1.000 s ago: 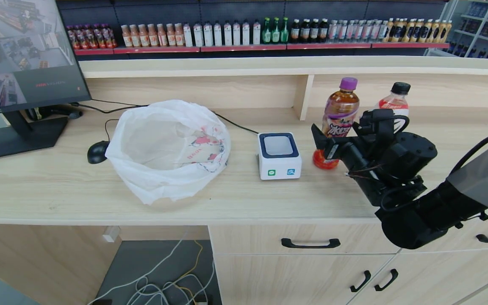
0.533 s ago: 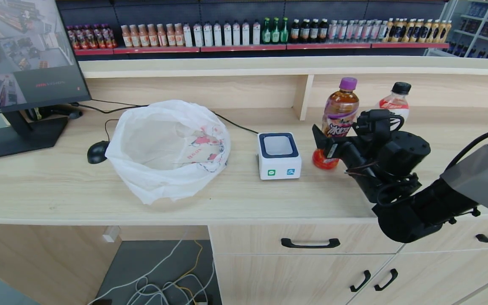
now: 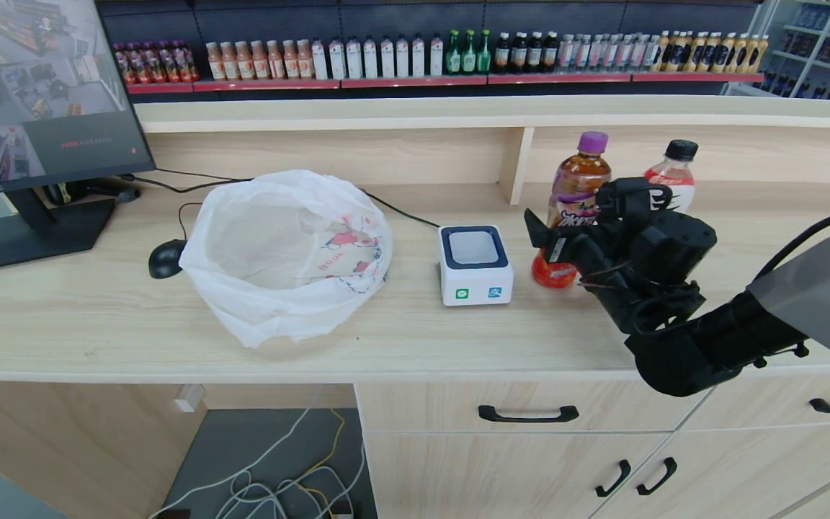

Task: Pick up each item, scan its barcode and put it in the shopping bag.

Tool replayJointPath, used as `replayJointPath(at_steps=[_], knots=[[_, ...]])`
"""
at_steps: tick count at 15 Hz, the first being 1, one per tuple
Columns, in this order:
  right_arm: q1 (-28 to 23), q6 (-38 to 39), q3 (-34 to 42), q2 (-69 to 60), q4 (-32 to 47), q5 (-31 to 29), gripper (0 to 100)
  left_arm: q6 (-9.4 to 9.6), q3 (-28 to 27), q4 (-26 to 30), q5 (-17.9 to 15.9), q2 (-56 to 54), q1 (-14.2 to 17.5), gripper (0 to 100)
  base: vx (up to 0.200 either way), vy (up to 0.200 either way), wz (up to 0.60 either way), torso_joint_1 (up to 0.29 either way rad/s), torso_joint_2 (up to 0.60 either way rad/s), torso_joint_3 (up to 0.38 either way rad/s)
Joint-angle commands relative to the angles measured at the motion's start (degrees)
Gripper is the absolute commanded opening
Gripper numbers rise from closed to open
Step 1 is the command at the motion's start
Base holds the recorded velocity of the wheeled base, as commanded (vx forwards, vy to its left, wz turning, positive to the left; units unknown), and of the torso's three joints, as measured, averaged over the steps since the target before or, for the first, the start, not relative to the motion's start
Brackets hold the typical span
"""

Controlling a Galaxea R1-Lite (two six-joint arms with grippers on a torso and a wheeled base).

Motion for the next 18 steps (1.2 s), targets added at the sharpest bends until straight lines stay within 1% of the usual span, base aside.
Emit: replayJointPath(at_steps=[1, 8, 9, 18], knots=[[-0.02, -0.01, -0.54, -0.12, 0.16, -0.01, 100, -0.03, 0.00, 0.00, 0.03, 0.00, 0.04, 100, 0.000, 0.000, 0.00, 0.000, 0.00, 0.000], [0.07, -0.01, -0.19, 0.06, 0.16, -0.01, 100, -0.03, 0.00, 0.00, 0.03, 0.00, 0.04, 100, 0.000, 0.000, 0.00, 0.000, 0.00, 0.000], [0.07, -0.01, -0.27, 0.23, 0.07, -0.10, 0, -0.03, 0.00, 0.00, 0.03, 0.00, 0.04, 100, 0.000, 0.000, 0.00, 0.000, 0.00, 0.000], [0.33, -0.45, -0.01, -1.09, -0.46, -0.36, 0, -0.03, 0.00, 0.00, 0.03, 0.00, 0.04, 100, 0.000, 0.000, 0.00, 0.000, 0.00, 0.000]])
